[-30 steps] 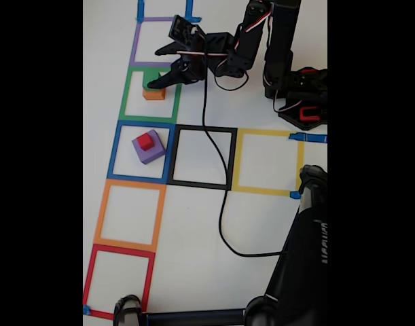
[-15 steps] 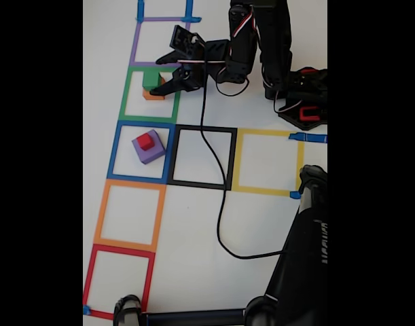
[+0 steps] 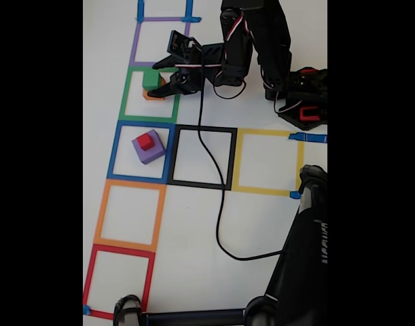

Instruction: Tower of hanoi

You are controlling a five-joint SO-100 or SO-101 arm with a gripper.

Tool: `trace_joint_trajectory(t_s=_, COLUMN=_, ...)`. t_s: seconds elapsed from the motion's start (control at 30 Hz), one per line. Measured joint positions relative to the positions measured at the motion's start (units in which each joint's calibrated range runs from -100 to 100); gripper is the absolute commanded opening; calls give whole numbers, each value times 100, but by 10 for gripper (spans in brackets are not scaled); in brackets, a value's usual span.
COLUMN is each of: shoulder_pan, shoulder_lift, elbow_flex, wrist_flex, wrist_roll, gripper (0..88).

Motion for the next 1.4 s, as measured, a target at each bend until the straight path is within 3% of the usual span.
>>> trace_joint_trajectory(t_s=0.63, shoulder_pan=-164, shoulder_lift=34, elbow_flex=0, wrist_flex=-48, wrist_roll=0, gripper=44)
trace_joint_trajectory(t_s=0.93, shoulder_pan=-187, shoulder_lift=-110, elbow_flex=9, wrist_flex=40, wrist_roll=0, gripper=28)
trace_joint_trajectory(t_s=1.17, shoulder_pan=-187, shoulder_lift=-1537, elbow_flex=9, wrist_flex=1322, wrist_roll=0, gripper=25)
trace_joint_trajectory(t_s=1.4, shoulder_pan=-176, shoulder_lift=-3909, elbow_flex=-487, wrist_flex=4329, wrist_roll=36, gripper=18)
